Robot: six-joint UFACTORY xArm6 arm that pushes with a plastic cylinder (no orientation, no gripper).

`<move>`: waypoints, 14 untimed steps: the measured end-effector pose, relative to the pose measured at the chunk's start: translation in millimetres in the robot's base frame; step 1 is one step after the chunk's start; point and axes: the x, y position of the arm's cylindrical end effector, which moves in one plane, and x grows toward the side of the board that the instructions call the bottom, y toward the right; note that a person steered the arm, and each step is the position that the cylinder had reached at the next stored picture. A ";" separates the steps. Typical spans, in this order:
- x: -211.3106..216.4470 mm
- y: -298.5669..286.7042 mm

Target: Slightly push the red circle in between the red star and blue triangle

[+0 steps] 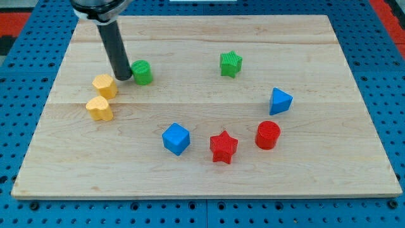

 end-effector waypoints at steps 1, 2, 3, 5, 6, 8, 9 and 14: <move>-1.3 28.6; -15.4 4.2; -25.4 -59.2; 24.0 -28.8; 13.3 -69.7; 75.6 -62.5; 105.2 -24.9; 205.0 171.6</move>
